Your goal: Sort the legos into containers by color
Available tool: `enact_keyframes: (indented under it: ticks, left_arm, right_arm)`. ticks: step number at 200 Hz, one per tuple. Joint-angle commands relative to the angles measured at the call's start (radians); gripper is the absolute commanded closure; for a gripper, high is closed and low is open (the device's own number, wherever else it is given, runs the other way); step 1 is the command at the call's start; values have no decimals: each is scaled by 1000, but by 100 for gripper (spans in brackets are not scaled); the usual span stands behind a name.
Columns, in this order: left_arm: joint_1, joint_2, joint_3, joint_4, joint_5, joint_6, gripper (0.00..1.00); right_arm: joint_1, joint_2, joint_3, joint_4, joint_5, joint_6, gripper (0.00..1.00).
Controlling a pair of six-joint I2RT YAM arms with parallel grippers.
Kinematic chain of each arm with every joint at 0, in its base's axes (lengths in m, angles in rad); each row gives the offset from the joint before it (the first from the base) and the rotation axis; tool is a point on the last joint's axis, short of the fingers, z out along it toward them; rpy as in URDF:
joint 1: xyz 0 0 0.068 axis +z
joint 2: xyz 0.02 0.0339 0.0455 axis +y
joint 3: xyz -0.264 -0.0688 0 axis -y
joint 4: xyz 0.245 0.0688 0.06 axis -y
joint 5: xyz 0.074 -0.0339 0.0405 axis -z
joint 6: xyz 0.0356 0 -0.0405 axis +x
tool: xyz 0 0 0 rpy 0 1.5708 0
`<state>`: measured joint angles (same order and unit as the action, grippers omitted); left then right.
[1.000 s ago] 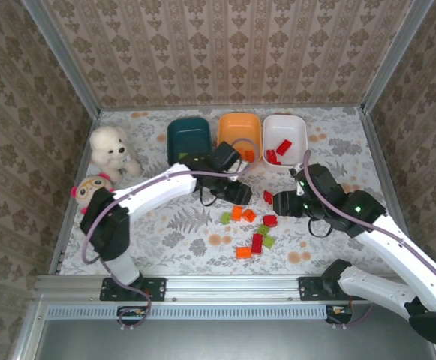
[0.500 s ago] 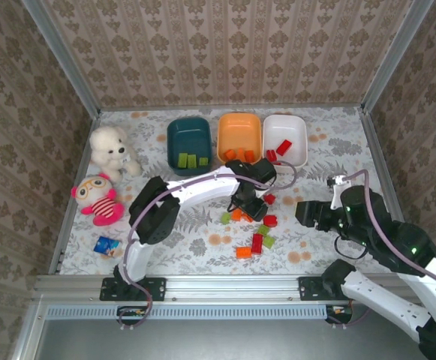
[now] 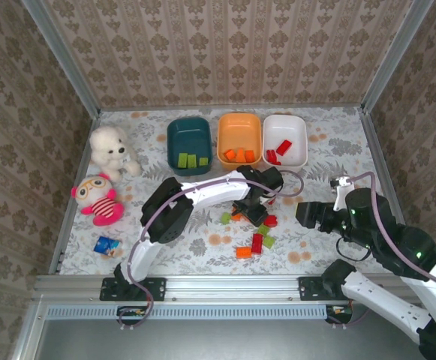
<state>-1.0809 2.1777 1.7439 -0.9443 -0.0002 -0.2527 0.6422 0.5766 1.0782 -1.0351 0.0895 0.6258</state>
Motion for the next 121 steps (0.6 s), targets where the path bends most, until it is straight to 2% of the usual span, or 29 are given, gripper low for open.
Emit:
enact_keyframes:
  ticks: [1,86,121]
  left_arm:
    - [-7,14,32,-35,-25,19,39]
    - [-10,75,46,-43,9,22,44]
    - [-10,85,29,-37,2,20,53]
  right_arm:
    - [-3,11,-5,28,-14,5,23]
    - [-3,31,-12,48,-12,12,23]
    - [-3,35,-15,52,-11,12,23]
